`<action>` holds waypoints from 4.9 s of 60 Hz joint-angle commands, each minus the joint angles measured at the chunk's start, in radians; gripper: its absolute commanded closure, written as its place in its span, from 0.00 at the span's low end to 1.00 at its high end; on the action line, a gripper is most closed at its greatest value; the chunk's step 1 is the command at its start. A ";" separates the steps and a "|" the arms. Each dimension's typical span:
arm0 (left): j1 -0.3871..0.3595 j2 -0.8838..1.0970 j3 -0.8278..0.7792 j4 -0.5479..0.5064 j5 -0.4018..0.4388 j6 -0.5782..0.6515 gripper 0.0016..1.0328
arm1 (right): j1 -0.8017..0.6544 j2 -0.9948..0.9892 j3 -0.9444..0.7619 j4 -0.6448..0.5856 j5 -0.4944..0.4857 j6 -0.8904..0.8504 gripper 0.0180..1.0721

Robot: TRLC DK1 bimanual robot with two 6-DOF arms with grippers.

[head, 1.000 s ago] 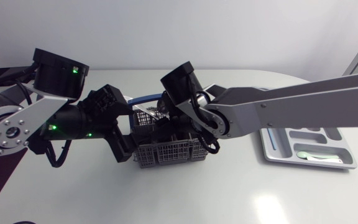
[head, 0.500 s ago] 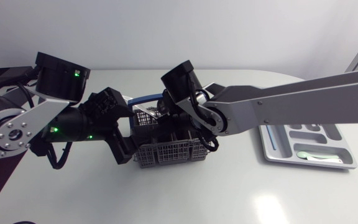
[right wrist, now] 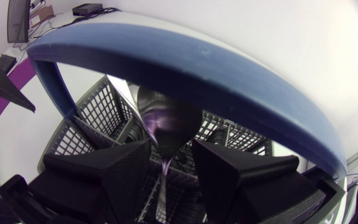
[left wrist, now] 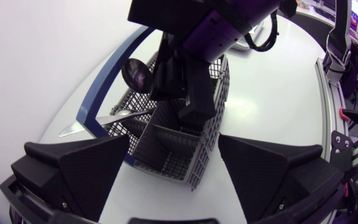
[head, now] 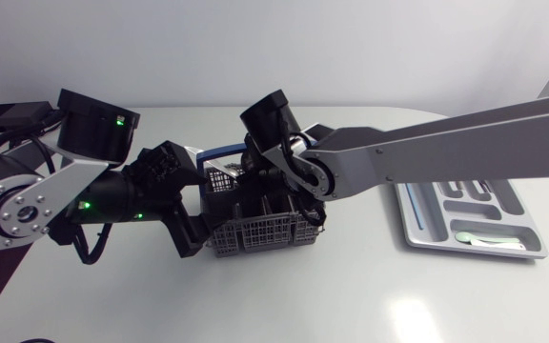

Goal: Sort the cutlery from the basket into the organizer compartments.

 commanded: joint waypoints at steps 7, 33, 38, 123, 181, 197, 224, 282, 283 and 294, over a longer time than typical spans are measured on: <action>0.001 0.011 -0.025 0.015 0.012 -0.023 0.04 | -0.011 0.031 0.011 0.000 0.008 0.046 0.56; -0.002 0.014 -0.031 0.029 0.021 -0.023 0.04 | -0.021 0.037 -0.018 0.012 -0.002 0.066 0.83; -0.002 0.017 -0.029 0.032 0.021 -0.023 0.04 | -0.022 0.031 -0.029 0.017 -0.005 0.067 0.88; -0.005 0.028 -0.031 0.058 0.021 -0.030 0.04 | 0.076 -0.251 -0.394 0.248 0.045 -0.053 0.91; -0.005 -0.032 -0.012 0.021 0.019 -0.036 0.04 | 0.010 -0.641 -0.242 -0.046 -0.110 -0.088 0.91; -0.004 -0.051 -0.002 -0.002 0.019 -0.030 0.04 | -0.272 -0.677 -0.158 -0.211 -0.340 -0.074 0.91; -0.013 -0.060 0.015 -0.034 0.018 -0.021 0.04 | -0.768 -0.581 -0.116 -0.310 -0.673 -0.140 0.91; -0.038 -0.051 0.006 -0.037 0.018 -0.006 0.04 | -1.263 0.136 0.430 -0.586 -0.973 -0.491 0.91; -0.038 -0.052 0.005 -0.037 0.018 -0.006 0.04 | -1.265 0.149 0.444 -0.589 -0.978 -0.491 0.91; -0.039 -0.061 -0.005 -0.037 0.018 -0.003 0.04 | -1.262 0.248 0.516 -0.648 -1.010 -0.539 0.91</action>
